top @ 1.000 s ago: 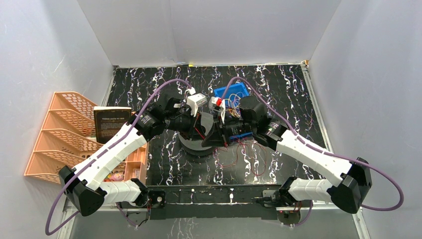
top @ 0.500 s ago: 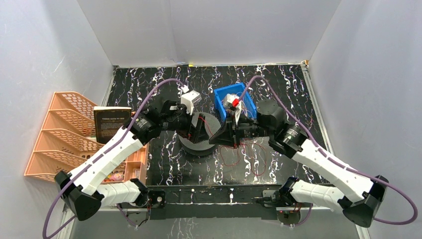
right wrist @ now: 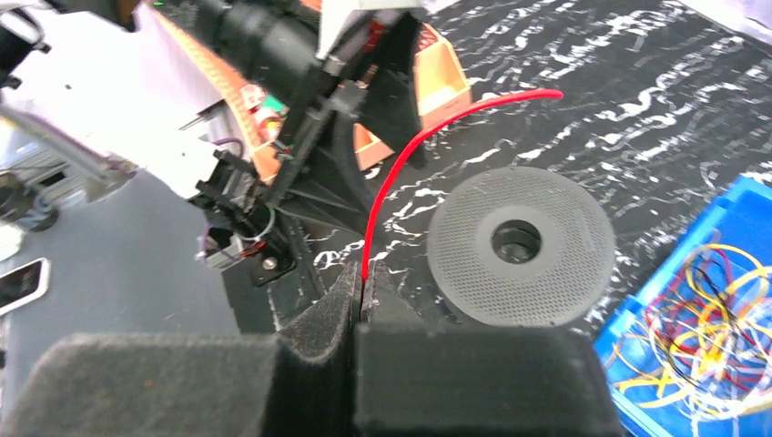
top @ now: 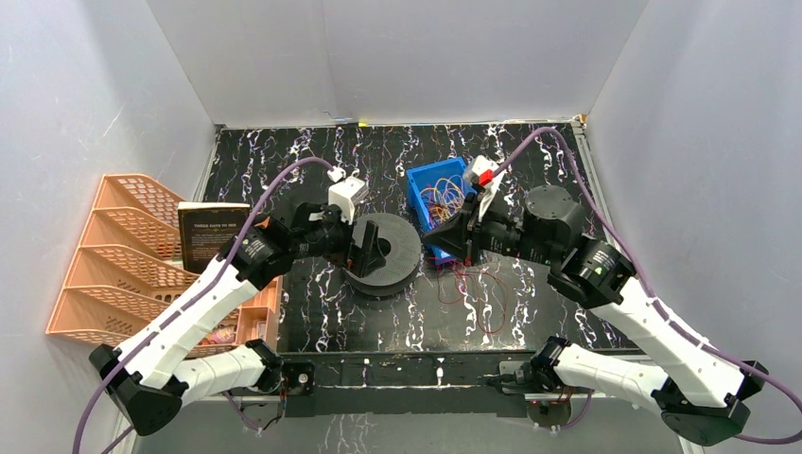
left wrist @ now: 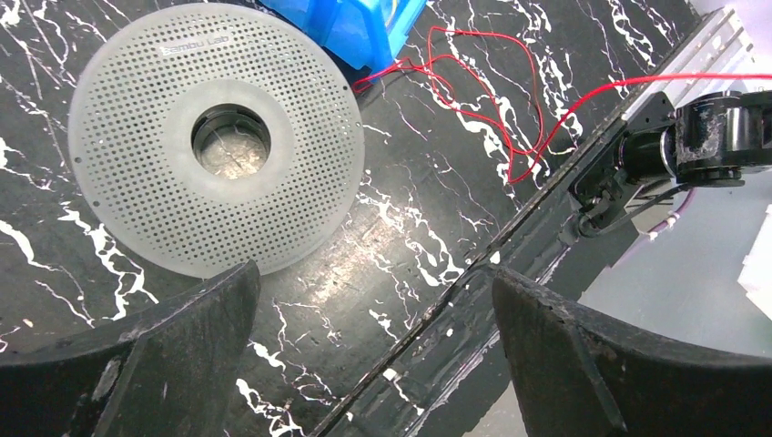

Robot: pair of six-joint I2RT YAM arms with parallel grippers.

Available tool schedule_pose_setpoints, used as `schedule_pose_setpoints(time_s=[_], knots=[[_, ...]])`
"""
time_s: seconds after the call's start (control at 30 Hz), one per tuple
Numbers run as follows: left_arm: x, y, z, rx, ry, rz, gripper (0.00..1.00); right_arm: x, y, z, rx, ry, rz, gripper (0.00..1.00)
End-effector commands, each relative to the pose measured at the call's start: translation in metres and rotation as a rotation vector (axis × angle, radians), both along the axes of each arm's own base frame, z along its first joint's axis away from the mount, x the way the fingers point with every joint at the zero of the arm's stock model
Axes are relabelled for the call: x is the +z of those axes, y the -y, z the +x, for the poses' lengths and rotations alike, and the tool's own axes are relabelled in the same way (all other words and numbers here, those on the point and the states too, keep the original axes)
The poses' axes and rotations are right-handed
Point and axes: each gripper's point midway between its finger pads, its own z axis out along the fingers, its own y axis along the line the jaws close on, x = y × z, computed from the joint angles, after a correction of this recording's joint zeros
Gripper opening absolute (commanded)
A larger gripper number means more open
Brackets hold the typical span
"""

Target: Wrap the cables

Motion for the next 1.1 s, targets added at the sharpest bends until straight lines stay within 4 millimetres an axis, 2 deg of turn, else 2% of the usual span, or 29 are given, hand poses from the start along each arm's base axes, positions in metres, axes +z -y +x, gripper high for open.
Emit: schedule_pose_setpoints(time_s=[0.0,0.27,0.4,0.5,0.63,0.77,0.97,1.07], knots=[[0.012,-0.008,-0.006,0.010,0.041,-0.013,0.98,0.000,0.021,0.021,-0.161,0.025,-0.085,0.00],[0.040,0.001,-0.034,-0.056,-0.005,-0.160,0.98,-0.059,0.030,0.027,-0.206,-0.067,-0.257,0.00],[0.054,0.018,-0.047,-0.090,-0.071,-0.312,0.98,-0.090,0.022,0.021,-0.138,-0.094,-0.304,0.00],[0.068,0.028,-0.047,-0.060,-0.112,-0.428,0.98,-0.107,0.011,0.012,-0.045,-0.098,-0.310,0.00],[0.074,0.035,-0.043,-0.008,-0.155,-0.532,0.98,-0.114,0.001,0.006,0.019,-0.071,-0.299,0.00],[0.066,0.043,-0.036,0.027,-0.224,-0.549,0.94,-0.114,-0.014,-0.003,0.083,-0.020,-0.294,0.00],[0.064,0.058,-0.033,-0.004,-0.286,-0.569,0.91,-0.118,-0.033,-0.012,0.134,0.068,-0.324,0.00],[0.059,0.060,-0.033,-0.012,-0.299,-0.552,0.82,-0.116,-0.037,-0.012,0.142,0.099,-0.310,0.00]])
